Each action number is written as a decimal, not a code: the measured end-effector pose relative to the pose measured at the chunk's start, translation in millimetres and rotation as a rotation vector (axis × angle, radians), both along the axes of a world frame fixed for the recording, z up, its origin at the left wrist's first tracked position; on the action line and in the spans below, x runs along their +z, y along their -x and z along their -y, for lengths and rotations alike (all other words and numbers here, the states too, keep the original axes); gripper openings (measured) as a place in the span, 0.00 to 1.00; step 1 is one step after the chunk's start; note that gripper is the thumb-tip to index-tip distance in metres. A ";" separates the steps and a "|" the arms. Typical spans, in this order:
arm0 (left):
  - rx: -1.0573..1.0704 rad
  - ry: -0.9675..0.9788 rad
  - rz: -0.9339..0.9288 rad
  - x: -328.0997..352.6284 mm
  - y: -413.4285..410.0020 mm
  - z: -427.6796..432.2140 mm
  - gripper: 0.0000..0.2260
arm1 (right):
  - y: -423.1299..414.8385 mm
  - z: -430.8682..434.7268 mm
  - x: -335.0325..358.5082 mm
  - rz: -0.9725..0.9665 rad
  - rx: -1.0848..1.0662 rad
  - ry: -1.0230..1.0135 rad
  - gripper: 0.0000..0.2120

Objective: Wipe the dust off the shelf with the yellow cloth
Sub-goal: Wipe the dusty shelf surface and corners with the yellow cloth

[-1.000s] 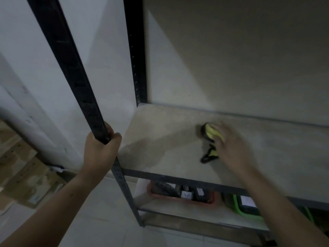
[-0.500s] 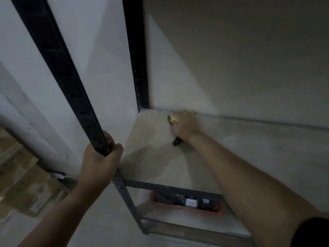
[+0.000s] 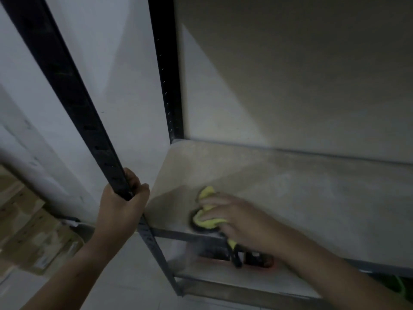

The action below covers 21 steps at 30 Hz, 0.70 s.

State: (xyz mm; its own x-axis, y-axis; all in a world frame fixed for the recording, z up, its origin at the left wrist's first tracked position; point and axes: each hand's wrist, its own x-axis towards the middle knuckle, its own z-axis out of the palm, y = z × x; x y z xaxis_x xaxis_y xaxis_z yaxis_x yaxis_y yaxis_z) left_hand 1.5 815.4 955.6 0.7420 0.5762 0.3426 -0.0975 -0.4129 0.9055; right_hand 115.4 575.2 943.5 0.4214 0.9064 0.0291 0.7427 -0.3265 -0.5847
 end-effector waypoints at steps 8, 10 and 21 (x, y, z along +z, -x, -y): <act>0.006 0.015 -0.025 0.7 -0.9 1.5 0.15 | -152.4 151.0 -18.9 0.333 -0.814 0.161 0.20; 0.010 0.016 -0.011 0.0 -2.0 1.3 0.15 | -171.3 147.6 -20.6 0.364 -0.981 0.221 0.20; 0.009 -0.025 -0.022 0.4 -0.3 3.3 0.14 | -114.6 -164.0 -8.6 0.380 -0.569 0.099 0.13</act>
